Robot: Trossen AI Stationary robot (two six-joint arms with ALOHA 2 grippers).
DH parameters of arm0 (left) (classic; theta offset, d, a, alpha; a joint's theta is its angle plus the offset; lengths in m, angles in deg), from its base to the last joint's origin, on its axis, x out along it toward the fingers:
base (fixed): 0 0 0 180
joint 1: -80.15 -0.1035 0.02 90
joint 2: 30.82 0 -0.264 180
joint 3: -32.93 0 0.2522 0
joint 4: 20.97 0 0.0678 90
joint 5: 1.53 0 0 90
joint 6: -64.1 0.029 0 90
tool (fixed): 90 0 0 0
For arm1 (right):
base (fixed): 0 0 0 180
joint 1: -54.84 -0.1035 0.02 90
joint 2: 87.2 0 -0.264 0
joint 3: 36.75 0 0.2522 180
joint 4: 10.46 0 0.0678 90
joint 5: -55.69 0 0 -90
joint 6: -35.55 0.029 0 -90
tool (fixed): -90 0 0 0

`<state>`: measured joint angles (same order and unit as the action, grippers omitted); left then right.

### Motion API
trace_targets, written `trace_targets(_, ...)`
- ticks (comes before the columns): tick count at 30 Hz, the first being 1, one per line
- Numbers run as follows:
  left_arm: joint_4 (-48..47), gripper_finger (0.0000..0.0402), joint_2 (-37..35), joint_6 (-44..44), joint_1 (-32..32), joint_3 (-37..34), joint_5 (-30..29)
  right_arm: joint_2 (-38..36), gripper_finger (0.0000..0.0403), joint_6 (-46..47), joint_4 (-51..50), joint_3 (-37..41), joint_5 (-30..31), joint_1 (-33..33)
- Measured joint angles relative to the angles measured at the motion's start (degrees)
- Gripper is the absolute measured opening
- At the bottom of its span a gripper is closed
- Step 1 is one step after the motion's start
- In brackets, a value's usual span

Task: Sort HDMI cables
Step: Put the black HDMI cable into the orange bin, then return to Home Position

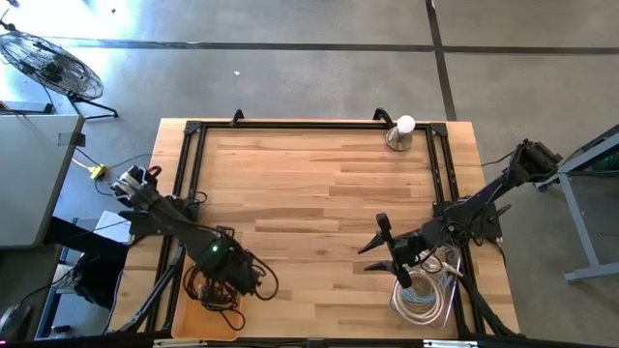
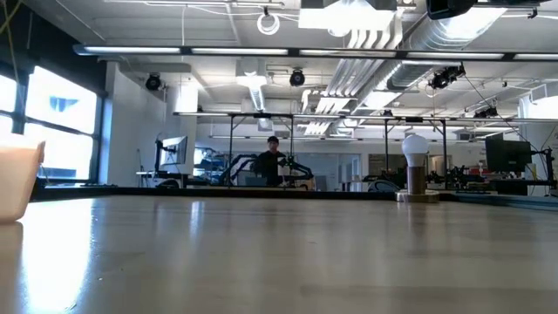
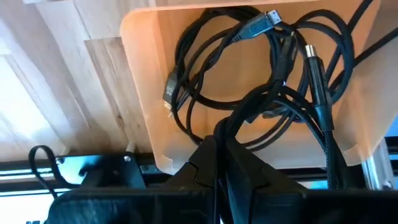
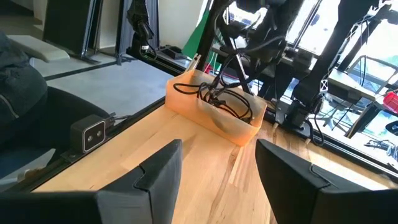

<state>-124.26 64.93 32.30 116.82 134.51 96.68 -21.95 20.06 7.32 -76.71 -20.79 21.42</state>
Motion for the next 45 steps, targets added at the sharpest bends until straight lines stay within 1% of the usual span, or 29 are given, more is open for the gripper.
trace_targets(5, 4.5, 0.0010, 0.0, 0.5, 0.2, -3.1, 0.1, 0.0, 0.0197, 0.0, 0.0, 0.0, 0.0, 0.0)
trace_targets(9, 6.9, 0.0010, 0.0, 1.9, 0.1, -4.7, 1.6, 0.0, 0.0197, 0.0, 0.0, 0.0, 0.0, 0.0)
trace_targets(13, 6.5, 0.0020, 0.0, 1.7, 0.1, -5.9, -1.0, 0.0, 0.0197, 0.0, 0.0, 0.0, 0.0, 0.0)
trace_targets(17, 5.7, 0.0052, 0.0, 3.6, 0.1, -6.7, -2.0, 0.0, 0.0197, 0.0, 0.0, 0.0, 0.0, 0.0)
trace_targets(21, 5.7, 0.0091, 0.0, 3.9, 0.1, -7.0, -5.2, 0.0, 0.0197, 0.0, 0.0, 0.0, 0.0, 0.0)
trace_targets(28, 5.0, 0.0176, 0.0, 2.0, 0.1, -7.0, -9.6, 0.0, 0.0197, 0.0, 0.0, 0.0, 0.0, 0.0)
trace_targets(31, 4.5, 0.0211, 0.0, 5.5, 0.1, -6.9, -11.5, 0.0, 0.0197, 0.2, 0.0, 0.0, 0.0, 0.0)
trace_targets(33, 3.5, 0.0229, -0.3, 8.2, 0.1, -6.9, -14.2, 0.0, 0.0197, 0.2, 0.0, 0.0, 0.0, 0.0)
trace_targets(35, 3.6, 0.0243, -1.4, 9.4, -0.3, -6.9, -19.0, 0.0, 0.0197, -0.1, 0.0, 0.0, 0.0, 0.0)
trace_targets(37, 3.8, 0.0252, -3.3, 9.5, -1.3, -6.9, -23.1, 0.0, 0.0197, -2.0, 0.0, 0.0, 1.3, 0.0)
trace_targets(40, 4.8, 0.0256, -7.8, 11.1, -3.4, -6.9, -28.9, -0.6, 0.0197, -3.7, -0.1, 0.0, 6.3, 0.0)
trace_targets(45, 9.9, 0.0257, -17.7, 18.7, -7.3, -6.9, -42.2, -5.2, 0.0197, -7.6, -1.1, 0.0, 18.5, 0.1)
